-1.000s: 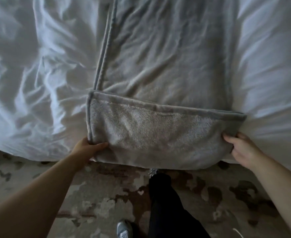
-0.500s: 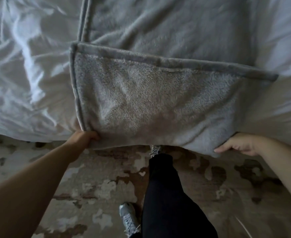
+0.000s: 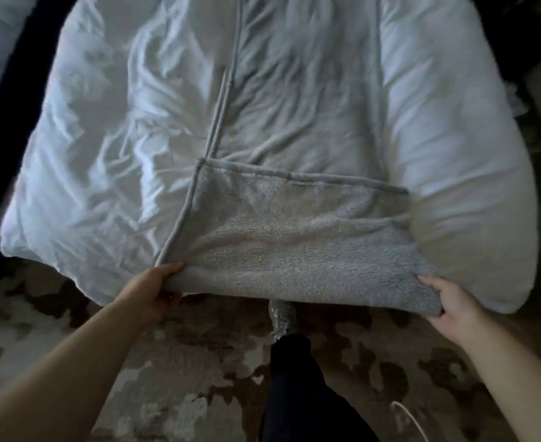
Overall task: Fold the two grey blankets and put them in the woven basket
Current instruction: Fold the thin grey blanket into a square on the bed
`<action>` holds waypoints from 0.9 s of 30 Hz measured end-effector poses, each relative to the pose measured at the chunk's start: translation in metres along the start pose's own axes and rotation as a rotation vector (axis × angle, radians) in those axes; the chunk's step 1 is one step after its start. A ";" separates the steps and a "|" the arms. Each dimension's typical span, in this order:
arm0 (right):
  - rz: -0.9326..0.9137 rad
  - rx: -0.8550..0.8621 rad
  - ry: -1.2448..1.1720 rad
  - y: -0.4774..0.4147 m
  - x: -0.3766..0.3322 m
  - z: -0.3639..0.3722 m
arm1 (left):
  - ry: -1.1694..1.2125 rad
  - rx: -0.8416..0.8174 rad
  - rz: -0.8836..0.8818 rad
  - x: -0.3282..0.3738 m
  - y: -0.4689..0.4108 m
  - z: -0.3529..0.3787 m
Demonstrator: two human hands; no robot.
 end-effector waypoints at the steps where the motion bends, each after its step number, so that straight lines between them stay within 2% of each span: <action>1: -0.017 0.015 -0.040 0.017 -0.004 0.001 | 0.057 0.011 0.039 0.007 0.015 0.001; 5: -0.063 0.043 -0.177 0.081 -0.025 0.010 | 0.234 -0.013 0.163 0.032 0.075 0.019; 8: -0.158 0.063 -0.173 0.113 -0.054 0.010 | 0.332 -0.070 0.249 0.051 0.113 0.033; 14: -0.340 0.036 -0.267 0.167 -0.084 0.000 | 0.354 -0.117 0.320 0.055 0.165 0.020; 22: -0.309 -0.013 -0.366 0.200 0.001 -0.020 | 0.462 -0.039 0.211 -0.022 0.191 -0.025; 27: -0.334 -0.072 -0.524 0.216 0.047 -0.030 | 0.574 -0.083 0.191 -0.063 0.202 -0.037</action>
Point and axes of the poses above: each hand's wrist, its own y-axis away from the middle knuckle, its own z-axis out of the palm, x = y × z, the point moved 10 cm from there along -y, towards the middle knuckle, and after that the axes turned 8 degrees about -x, right-handed, at the moved point
